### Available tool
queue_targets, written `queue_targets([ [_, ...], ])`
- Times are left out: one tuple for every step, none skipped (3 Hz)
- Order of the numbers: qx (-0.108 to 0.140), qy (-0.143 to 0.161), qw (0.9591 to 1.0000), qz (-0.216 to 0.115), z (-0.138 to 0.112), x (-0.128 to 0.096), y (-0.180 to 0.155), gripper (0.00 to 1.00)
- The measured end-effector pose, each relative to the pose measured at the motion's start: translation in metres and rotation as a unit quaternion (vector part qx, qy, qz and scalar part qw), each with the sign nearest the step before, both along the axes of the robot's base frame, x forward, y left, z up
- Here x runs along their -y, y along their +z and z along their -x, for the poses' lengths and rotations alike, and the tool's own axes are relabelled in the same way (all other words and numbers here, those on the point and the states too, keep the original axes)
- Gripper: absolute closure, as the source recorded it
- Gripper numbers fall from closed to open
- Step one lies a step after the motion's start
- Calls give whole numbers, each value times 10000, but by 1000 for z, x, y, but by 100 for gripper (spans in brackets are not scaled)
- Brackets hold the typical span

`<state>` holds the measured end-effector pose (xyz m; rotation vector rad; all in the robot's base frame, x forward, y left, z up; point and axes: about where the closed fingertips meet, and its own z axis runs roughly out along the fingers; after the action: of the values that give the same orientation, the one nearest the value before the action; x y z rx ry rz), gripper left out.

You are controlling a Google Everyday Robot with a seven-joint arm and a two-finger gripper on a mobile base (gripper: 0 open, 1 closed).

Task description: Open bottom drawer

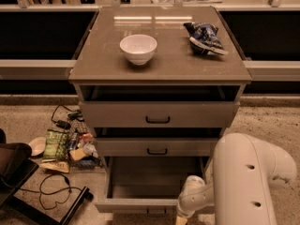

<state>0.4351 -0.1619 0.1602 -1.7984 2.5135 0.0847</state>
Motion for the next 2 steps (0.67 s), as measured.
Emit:
queue_targets([
  [-188,-262,9993,-205,19,0,-11,50],
  [-188,-262,9993,-205,19,0,-5,73],
])
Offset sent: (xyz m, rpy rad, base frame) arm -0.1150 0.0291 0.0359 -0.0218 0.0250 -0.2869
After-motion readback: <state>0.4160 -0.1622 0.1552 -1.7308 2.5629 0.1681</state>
